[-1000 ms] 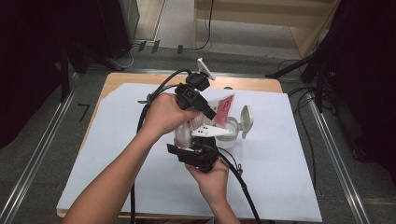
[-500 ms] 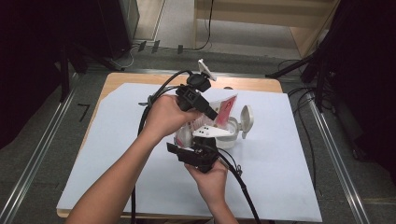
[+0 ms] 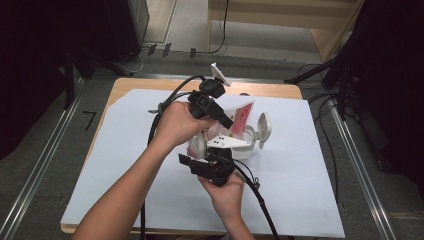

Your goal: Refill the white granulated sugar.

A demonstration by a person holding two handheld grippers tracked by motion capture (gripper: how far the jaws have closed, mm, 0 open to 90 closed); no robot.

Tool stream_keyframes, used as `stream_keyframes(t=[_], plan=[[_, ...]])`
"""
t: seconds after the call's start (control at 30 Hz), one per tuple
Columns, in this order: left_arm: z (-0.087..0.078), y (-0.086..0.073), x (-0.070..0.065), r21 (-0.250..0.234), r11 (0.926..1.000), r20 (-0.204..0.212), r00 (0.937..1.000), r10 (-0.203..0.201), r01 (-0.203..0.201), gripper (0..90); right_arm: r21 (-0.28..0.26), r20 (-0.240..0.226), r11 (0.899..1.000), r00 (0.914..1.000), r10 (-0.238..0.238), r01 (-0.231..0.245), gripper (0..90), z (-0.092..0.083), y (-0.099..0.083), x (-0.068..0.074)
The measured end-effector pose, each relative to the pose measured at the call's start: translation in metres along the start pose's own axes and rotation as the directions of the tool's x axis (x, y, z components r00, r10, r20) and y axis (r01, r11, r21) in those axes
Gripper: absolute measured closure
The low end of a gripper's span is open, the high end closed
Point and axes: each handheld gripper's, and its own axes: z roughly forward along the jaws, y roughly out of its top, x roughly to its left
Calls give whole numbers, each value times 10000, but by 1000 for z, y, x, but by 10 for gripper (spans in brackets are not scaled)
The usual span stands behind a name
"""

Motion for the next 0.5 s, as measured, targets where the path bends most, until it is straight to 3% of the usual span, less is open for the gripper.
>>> stream_keyframes(t=[0.5], plan=[[-5, -4, 4, 44, 10000, -52, 10000, -83, 84, 858, 186, 38, 9994, 9996, -296, 295, 619, 3, 1, 5]])
